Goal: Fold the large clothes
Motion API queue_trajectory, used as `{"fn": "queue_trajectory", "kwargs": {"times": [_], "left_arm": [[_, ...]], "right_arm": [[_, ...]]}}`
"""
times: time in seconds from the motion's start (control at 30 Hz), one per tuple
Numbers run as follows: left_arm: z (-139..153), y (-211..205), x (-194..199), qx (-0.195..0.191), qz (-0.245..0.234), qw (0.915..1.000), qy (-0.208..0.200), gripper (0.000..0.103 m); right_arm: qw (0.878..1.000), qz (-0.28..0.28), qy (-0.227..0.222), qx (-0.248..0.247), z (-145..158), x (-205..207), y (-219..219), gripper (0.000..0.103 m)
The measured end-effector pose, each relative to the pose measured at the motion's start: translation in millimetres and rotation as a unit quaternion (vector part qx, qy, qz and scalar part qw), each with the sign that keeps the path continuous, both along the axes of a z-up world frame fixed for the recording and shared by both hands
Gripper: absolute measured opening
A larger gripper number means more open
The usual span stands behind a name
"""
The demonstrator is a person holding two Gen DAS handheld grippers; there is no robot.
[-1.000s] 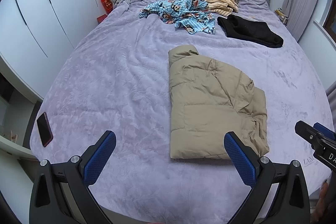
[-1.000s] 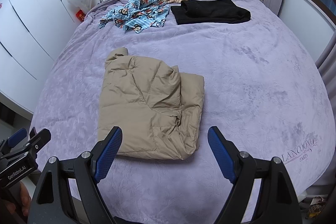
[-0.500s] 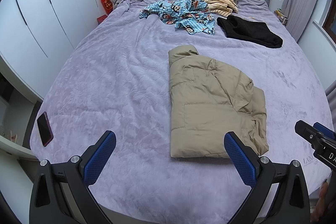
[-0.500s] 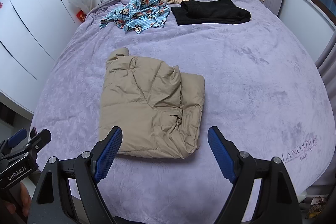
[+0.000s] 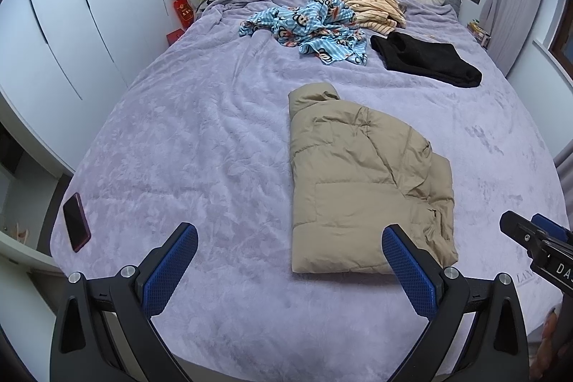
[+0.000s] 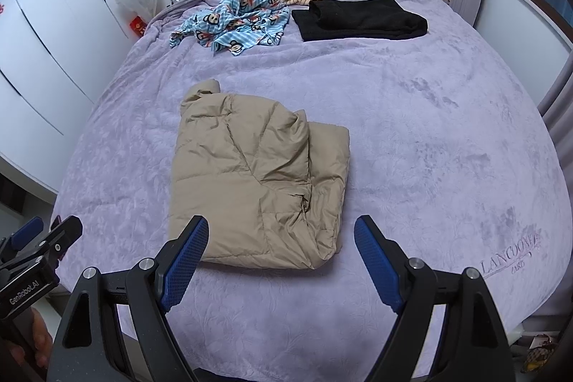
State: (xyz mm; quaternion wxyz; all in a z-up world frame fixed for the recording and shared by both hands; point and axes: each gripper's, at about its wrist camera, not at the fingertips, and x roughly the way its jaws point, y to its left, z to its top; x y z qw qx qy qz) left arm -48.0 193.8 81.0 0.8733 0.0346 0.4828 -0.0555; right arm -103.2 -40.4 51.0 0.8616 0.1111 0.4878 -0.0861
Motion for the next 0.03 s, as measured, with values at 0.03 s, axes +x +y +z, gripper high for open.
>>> {"fn": "queue_trajectory", "kwargs": {"times": [0.03], "left_arm": [[-0.4, -0.4, 0.7, -0.001, 0.0, 1.0, 0.002, 0.103]], "right_arm": [[1.0, 0.0, 0.0, 0.0, 0.0, -0.1, -0.2, 0.086]]}}
